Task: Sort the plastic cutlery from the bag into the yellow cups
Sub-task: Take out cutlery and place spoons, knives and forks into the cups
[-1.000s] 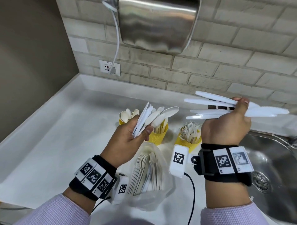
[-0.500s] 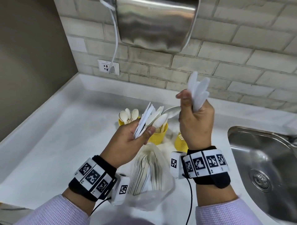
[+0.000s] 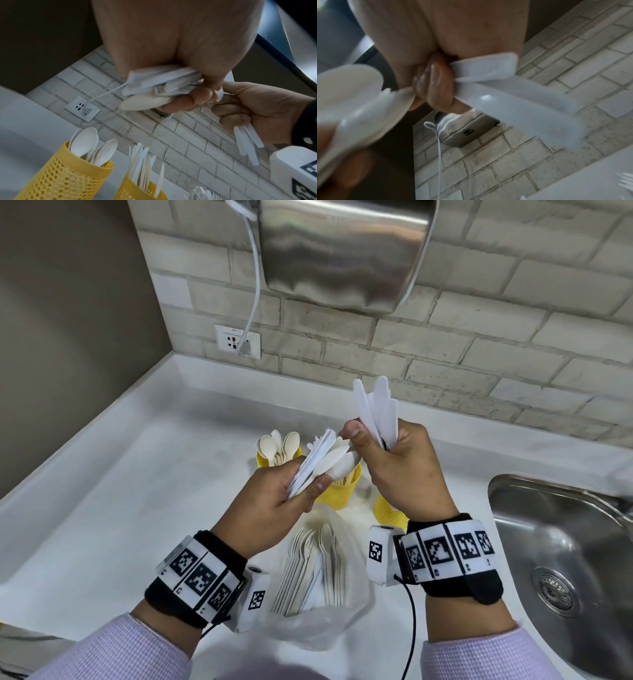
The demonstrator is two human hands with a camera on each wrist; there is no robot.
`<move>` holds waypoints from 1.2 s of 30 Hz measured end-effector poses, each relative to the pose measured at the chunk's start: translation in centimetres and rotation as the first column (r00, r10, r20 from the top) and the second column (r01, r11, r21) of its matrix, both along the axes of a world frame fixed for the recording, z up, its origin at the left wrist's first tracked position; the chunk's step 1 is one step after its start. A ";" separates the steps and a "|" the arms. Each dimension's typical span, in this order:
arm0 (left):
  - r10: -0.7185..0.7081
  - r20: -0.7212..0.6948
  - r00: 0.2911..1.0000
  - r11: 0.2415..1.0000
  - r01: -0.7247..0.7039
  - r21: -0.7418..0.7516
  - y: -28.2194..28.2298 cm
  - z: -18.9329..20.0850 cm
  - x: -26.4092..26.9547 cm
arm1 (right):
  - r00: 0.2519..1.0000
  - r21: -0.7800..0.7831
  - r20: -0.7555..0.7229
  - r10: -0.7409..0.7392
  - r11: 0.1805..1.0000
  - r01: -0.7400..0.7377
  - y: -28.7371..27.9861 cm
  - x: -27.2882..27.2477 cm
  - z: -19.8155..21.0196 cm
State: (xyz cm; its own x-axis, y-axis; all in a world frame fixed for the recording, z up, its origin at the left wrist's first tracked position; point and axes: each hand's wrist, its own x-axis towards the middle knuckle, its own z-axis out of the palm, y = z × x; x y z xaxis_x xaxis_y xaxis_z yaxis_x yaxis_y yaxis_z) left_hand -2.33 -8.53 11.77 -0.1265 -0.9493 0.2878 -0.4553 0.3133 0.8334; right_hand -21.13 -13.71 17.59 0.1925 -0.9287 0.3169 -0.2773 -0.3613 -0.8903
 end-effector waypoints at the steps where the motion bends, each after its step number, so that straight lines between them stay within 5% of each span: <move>1: 0.006 -0.009 1.000 1.000 -0.006 -0.004 0.0 0.0 0.0 | 0.999 0.030 0.024 0.033 0.999 -0.034 0.2 -0.2 0.3; 7: -0.031 -0.029 0.999 1.000 0.031 0.000 -0.1 -0.1 0.0 | 0.985 0.109 0.025 0.169 0.979 -0.170 0.7 -0.6 1.5; 10: -0.042 -0.043 0.998 0.999 0.043 0.021 0.1 -0.1 -0.2 | 0.997 0.055 0.031 0.065 0.996 -0.066 0.7 -0.4 1.4; 15: -0.047 -0.101 0.994 0.997 0.053 0.053 0.3 0.0 -0.1 | 0.958 -0.020 0.252 -0.140 0.989 0.150 0.1 -0.6 0.8; 20: -0.068 -0.141 0.988 0.997 0.074 0.038 0.4 0.3 -0.3 | 0.987 0.025 0.160 0.019 0.999 -0.023 0.7 -0.5 1.0; 24: -0.087 -0.141 0.986 0.995 0.094 0.046 0.4 0.5 -0.5 | 0.961 0.083 0.271 0.045 0.994 -0.069 0.8 -0.3 0.7; 30: -0.051 -0.087 0.995 0.997 0.055 0.048 0.4 0.0 -0.2 | 0.779 0.114 0.614 -0.123 0.991 0.067 -0.1 -0.4 1.7; 36: -0.004 -0.034 0.999 0.999 0.005 0.034 -0.1 -0.7 0.1 | 0.394 0.321 0.868 -0.301 0.947 0.016 -0.6 -1.6 2.3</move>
State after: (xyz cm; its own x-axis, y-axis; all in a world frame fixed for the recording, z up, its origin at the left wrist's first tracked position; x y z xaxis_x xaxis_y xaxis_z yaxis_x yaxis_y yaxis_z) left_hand -2.25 -8.63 11.05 -0.1211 -0.9581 0.2596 -0.4250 0.2864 0.8587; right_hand -22.75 -14.29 19.85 -0.2304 -0.9730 -0.0117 0.7033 -0.1582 -0.6931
